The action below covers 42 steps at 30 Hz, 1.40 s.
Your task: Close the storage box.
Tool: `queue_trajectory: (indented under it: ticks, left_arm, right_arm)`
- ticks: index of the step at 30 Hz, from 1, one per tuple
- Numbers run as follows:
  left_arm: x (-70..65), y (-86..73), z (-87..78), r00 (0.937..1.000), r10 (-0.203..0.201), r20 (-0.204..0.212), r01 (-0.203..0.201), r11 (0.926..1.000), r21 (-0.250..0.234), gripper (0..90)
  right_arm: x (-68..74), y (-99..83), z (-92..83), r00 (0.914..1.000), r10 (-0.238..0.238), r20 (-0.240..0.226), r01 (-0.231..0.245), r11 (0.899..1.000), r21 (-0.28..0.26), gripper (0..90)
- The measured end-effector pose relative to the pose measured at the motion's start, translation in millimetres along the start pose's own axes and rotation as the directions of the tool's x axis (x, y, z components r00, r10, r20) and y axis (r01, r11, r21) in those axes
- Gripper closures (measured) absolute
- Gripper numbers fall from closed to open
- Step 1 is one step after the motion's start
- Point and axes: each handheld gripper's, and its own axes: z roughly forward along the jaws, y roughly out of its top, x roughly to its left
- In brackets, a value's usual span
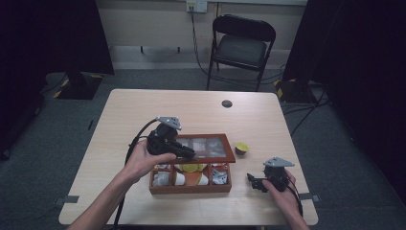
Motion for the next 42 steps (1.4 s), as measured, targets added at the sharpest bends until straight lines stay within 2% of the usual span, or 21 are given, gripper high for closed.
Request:
queue_trajectory:
  ticks: [4,7,13,18,19,24,29,35,36,42]
  left_arm:
    - [-1.7,-2.7,4.0,1.0000,0.008,0.002,-0.008,0.9997,0.023,82.1]
    - [-1.4,-4.3,4.6,1.0000,-0.003,0.007,0.003,0.9999,0.015,82.1]
    - [-2.5,-6.5,6.9,1.0000,0.002,0.003,-0.002,0.9998,0.018,82.1]
    - [-3.4,-7.8,9.6,1.0000,0.008,0.005,-0.008,0.9991,0.041,82.1]
    - [-4.2,-7.6,9.7,0.9999,0.010,-0.010,-0.010,0.9988,0.048,82.1]
    - [-4.5,-8.6,11.0,0.9999,0.010,0.002,-0.010,0.9989,0.047,82.1]
    - [-7.4,-12.6,19.2,0.9998,0.018,-0.010,-0.017,0.9947,0.102,82.2]
    - [-7.0,-13.4,19.7,0.9997,0.025,0.000,-0.025,0.9947,0.100,82.2]
    - [-8.4,-14.3,22.0,0.9994,0.032,-0.012,-0.030,0.9926,0.118,82.3]
    - [-7.7,-18.2,27.7,0.9996,0.026,0.004,-0.027,0.9907,0.134,82.3]
  right_arm:
    - [0.0,0.0,0.0,1.0000,0.000,0.000,0.000,1.000,0.000,12.3]
    - [-0.1,0.1,0.1,1.0000,-0.001,-0.001,0.001,1.000,0.001,12.3]
    - [-0.1,0.1,0.1,1.0000,-0.001,0.000,0.001,1.000,0.001,12.3]
    - [-0.1,0.1,0.1,1.0000,-0.001,-0.001,0.001,1.000,0.001,12.3]
    - [-0.1,0.1,0.1,1.0000,-0.002,-0.001,0.002,1.000,0.000,12.3]
    - [-0.2,0.2,0.2,1.0000,-0.003,-0.001,0.003,1.000,0.000,12.3]
    - [-0.2,0.2,0.2,1.0000,-0.003,-0.001,0.003,1.000,0.000,12.3]
    - [-0.2,0.2,0.2,1.0000,-0.002,-0.001,0.002,1.000,0.001,12.3]
    - [-0.2,0.2,0.2,1.0000,-0.003,-0.001,0.003,1.000,0.000,12.3]
    - [-0.2,0.2,0.2,1.0000,-0.003,-0.002,0.003,1.000,0.000,12.3]
